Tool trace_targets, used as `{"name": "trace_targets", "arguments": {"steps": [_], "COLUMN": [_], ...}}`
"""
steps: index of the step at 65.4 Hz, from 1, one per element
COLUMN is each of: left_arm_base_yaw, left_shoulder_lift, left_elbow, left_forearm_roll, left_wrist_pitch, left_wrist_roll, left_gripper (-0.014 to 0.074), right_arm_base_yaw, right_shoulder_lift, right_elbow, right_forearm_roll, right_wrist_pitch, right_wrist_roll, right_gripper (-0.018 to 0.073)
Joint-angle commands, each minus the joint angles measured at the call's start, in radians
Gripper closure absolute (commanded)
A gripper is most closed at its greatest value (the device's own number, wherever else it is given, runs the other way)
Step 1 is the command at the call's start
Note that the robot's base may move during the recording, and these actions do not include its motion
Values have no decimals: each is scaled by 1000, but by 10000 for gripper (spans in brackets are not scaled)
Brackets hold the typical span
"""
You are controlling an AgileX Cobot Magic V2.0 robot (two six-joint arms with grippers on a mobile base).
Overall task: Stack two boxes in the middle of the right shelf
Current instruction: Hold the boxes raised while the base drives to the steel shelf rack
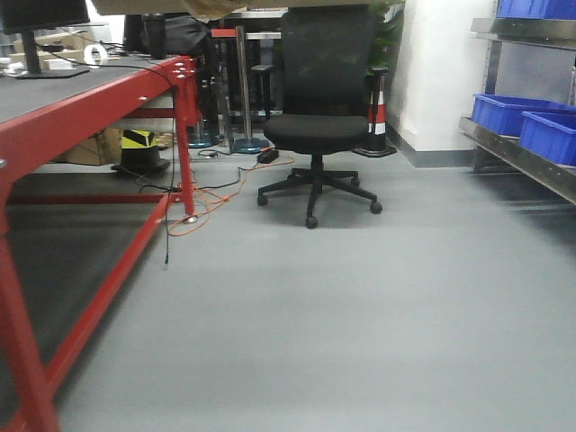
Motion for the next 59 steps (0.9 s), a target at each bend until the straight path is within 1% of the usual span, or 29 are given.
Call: {"name": "trace_targets", "arguments": {"steps": [1, 59], "left_arm_base_yaw": [1, 1], "left_shoulder_lift": [-7, -7], "left_elbow": [-9, -9], "left_forearm_roll": [18, 20], "left_wrist_pitch": [-41, -41], "left_wrist_roll": [1, 1], "left_gripper": [708, 708], "right_arm_base_yaw": [-1, -1], "right_shoulder_lift": [-21, -21], "right_elbow": [-15, -15], "right_forearm_roll": [-3, -3], "right_wrist_pitch": [-91, -91], "right_wrist_roll": [3, 3], "right_gripper": [711, 711]}}
